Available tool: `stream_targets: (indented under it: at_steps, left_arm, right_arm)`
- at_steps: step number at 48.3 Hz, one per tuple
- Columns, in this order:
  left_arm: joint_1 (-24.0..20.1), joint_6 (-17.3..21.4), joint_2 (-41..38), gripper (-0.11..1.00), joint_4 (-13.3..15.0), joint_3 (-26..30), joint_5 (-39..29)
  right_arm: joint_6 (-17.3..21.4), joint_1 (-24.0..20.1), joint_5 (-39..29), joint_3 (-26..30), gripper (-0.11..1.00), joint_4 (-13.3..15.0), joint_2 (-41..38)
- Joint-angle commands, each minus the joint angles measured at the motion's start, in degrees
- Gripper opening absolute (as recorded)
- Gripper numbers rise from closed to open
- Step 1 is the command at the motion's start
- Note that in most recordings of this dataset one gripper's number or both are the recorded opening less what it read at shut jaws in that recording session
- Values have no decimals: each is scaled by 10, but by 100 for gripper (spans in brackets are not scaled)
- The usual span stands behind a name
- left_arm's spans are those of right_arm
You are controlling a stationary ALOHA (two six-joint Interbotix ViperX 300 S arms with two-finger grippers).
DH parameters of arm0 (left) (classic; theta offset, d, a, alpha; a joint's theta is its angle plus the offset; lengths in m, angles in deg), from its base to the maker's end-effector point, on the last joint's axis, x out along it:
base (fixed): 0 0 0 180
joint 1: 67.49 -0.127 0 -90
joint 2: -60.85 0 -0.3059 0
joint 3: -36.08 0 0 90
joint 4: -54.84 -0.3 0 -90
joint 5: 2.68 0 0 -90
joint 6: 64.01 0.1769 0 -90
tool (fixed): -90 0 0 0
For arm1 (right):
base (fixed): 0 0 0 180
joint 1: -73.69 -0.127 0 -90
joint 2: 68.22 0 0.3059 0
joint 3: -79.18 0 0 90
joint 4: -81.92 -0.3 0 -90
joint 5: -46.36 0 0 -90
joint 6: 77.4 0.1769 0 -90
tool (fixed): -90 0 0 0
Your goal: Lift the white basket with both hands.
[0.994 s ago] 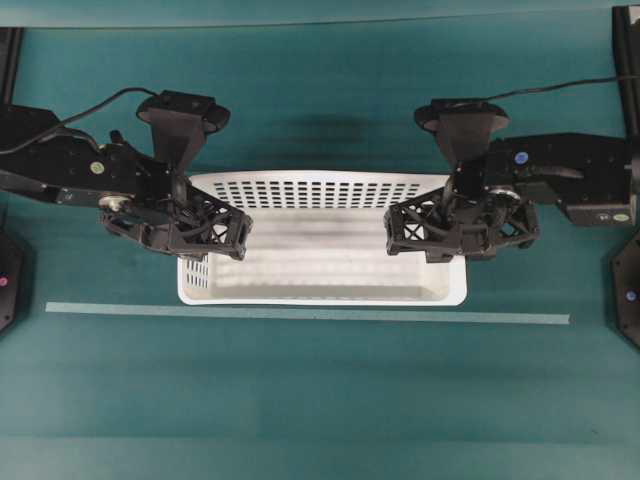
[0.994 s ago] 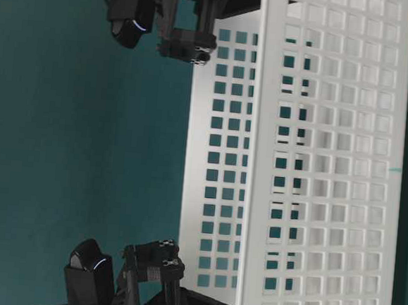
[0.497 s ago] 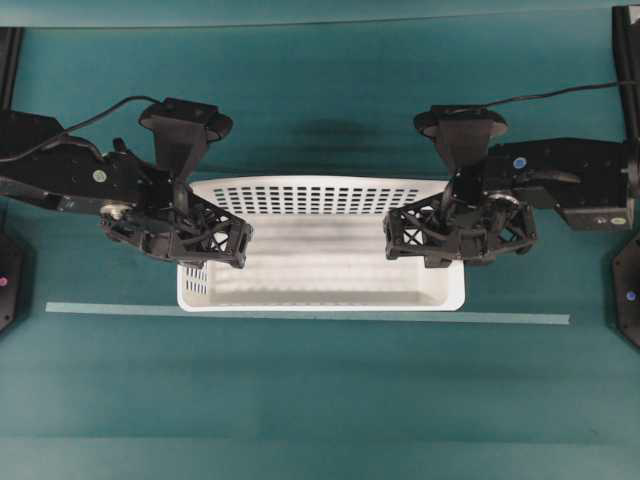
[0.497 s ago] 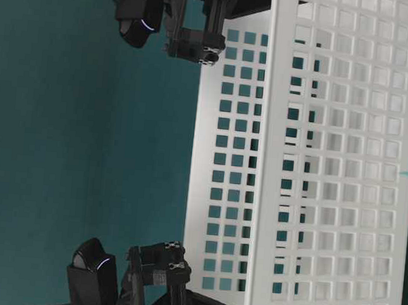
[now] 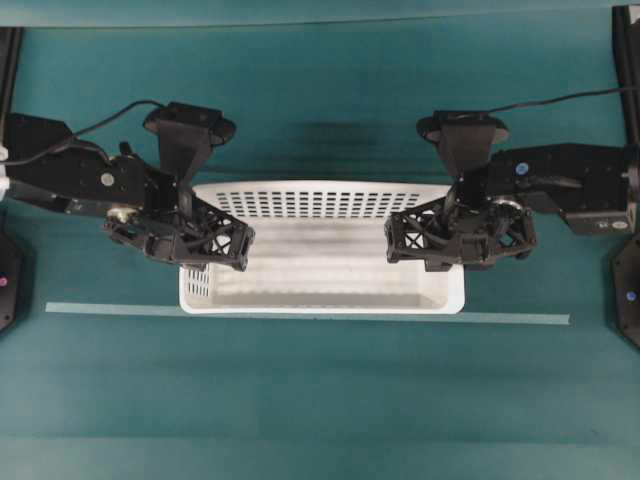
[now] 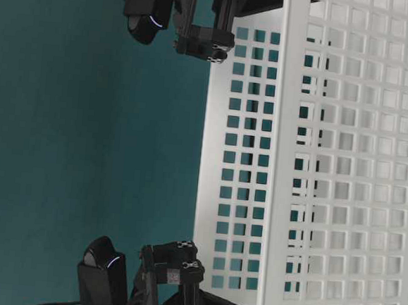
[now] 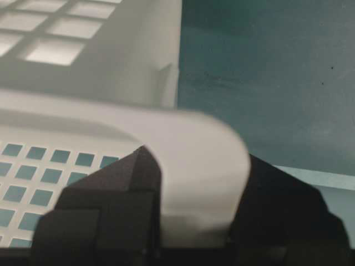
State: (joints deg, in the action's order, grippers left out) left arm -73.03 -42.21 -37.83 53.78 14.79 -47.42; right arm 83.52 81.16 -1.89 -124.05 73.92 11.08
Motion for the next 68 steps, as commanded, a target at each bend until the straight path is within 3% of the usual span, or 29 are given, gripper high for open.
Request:
stream_targets:
  at_steps: [1,16,40,48,53,58,62,64,68]
  left_arm:
    - [11,15,-6,3,-4,8,20]
    - [12,14,-5,3,-4,6,21]
    - [11,15,-4,7,-4,1,21]
    - [11,15,-5,19,-4,1,22]
    - [11,16,-4,37,-4,0,23]
    - [11,19,-4,63,-4,-5,30]
    - [7,20,-3,82,-4,-12,37]
    - [6,22,-2,86,-4,-15,40]
    - [5,24,1,82,-4,-19,44]
  right_arm:
    - [-14,-24,10,6,20,-1,-24]
    - [-18,-25,10,5,20,-25,-28]
    - [-24,-22,33,-12,20,-25,-21]
    - [-31,-23,70,-19,20,-25,-19]
    - [-37,-23,77,-23,20,-25,-17]
    - [-35,-22,78,-24,31,-25,-16]
    - [-32,-21,77,-25,51,-25,-16]
    - [-30,-22,76,-25,62,-25,-16]
    - [-30,-21,72,-26,82,-25,-16]
